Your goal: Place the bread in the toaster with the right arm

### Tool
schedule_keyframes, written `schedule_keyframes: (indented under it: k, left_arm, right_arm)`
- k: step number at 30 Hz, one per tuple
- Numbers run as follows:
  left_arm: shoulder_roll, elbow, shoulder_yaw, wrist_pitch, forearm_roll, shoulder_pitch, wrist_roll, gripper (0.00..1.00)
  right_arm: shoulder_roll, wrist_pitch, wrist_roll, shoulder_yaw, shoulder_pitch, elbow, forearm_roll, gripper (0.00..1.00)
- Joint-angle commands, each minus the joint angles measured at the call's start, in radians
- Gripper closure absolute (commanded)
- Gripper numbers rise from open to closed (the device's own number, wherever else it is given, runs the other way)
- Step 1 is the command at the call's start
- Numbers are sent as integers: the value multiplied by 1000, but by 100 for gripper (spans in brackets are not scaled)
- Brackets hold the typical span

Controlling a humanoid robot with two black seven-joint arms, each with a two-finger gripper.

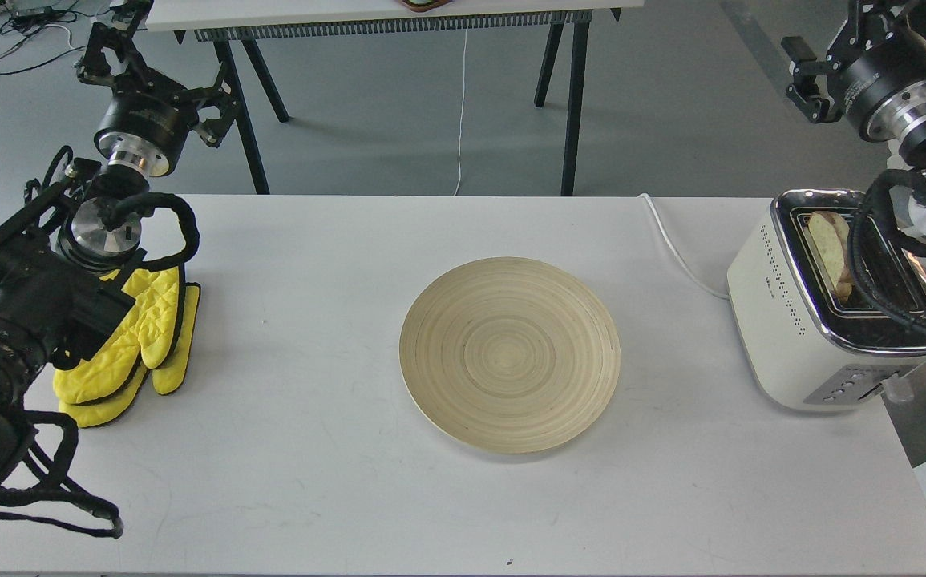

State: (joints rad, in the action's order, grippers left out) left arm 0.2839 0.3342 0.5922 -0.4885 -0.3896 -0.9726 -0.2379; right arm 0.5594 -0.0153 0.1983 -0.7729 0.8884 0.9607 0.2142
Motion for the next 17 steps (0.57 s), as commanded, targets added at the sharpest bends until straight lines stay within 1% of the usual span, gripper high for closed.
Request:
schedule_keyframes:
  k: [1, 3, 6, 8, 13, 17]
  left_arm:
    - [1, 0, 0, 0, 0, 0, 0, 0]
    - [1, 0, 0, 0, 0, 0, 0, 0]
    - [1, 0, 0, 0, 0, 0, -1, 0]
    - [1, 0, 0, 0, 0, 2, 0, 0]
    - [1, 0, -2, 0, 0, 2, 0, 0]
    - [1, 0, 0, 0, 0, 2, 0, 0]
  right_arm:
    - [-107, -23, 4, -71, -5, -98, -76, 0]
    - [-153, -49, 3, -104, -8, -155, -90, 0]
    - [-216, -135, 7, -153, -9, -229, -93, 0]
    - [-245, -169, 7, -198, -16, -252, -114, 0]
    - [-265, -180, 4, -238, -32, -257, -145, 0]
    - [-262, -190, 15, -227, -31, -254, -145, 0]
